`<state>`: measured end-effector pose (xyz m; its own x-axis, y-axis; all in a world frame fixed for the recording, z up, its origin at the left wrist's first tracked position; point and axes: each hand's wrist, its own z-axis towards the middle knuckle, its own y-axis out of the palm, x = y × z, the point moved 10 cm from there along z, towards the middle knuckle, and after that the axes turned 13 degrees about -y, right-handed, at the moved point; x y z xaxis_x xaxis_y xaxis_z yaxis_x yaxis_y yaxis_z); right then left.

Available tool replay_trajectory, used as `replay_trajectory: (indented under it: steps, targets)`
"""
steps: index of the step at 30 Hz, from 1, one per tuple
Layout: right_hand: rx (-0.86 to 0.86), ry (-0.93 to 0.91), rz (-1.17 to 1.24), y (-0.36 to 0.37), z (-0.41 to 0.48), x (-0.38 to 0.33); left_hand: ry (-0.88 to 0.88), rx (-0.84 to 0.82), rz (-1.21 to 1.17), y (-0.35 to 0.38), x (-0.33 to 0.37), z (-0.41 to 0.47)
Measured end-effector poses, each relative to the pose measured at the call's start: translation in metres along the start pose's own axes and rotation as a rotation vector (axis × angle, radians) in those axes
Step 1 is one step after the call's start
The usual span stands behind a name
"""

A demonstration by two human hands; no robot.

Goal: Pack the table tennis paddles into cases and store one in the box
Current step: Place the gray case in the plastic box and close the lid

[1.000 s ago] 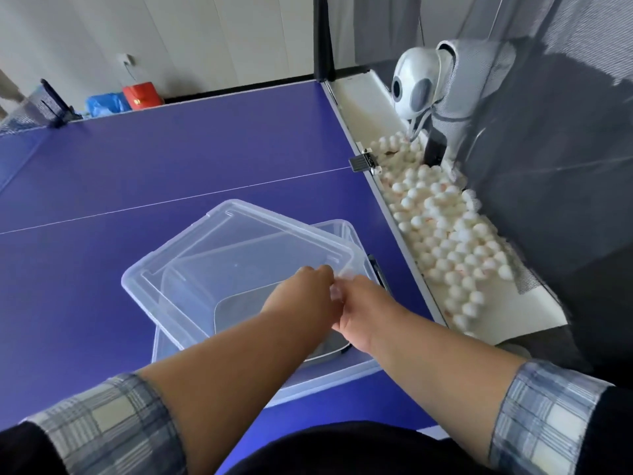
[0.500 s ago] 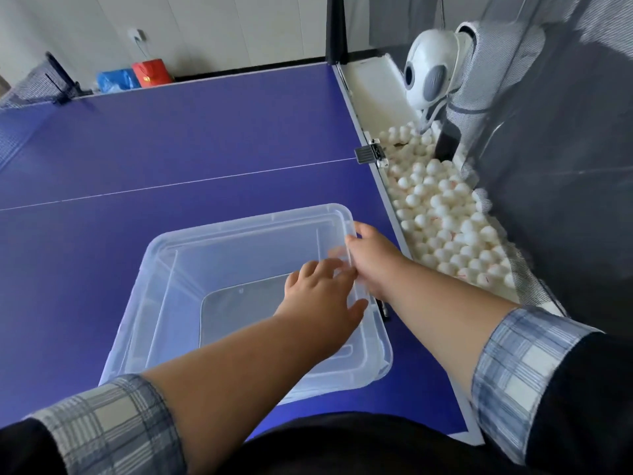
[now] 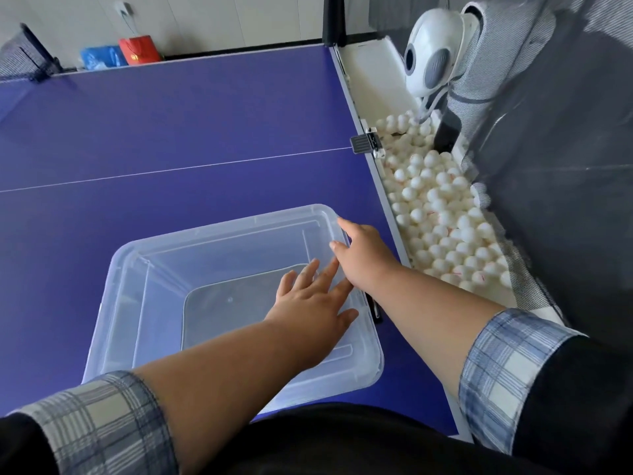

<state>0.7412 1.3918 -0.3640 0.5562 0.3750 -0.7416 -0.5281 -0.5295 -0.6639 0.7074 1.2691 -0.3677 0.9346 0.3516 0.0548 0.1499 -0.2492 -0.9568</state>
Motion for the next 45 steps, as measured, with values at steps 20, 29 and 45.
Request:
replay_trajectory:
  steps: [20,29,45]
  targets:
    - [0.024,0.358,0.315,0.005,-0.048,0.051,-0.021,0.046,-0.081,0.009,0.008,0.001]
    - [-0.056,0.254,0.305,0.009,-0.057,0.016,0.167,0.043,0.061,0.009,0.025,0.0]
    - [-0.032,0.262,0.073,0.001,-0.049,0.009,0.177,0.122,-0.039,-0.001,0.028,0.0]
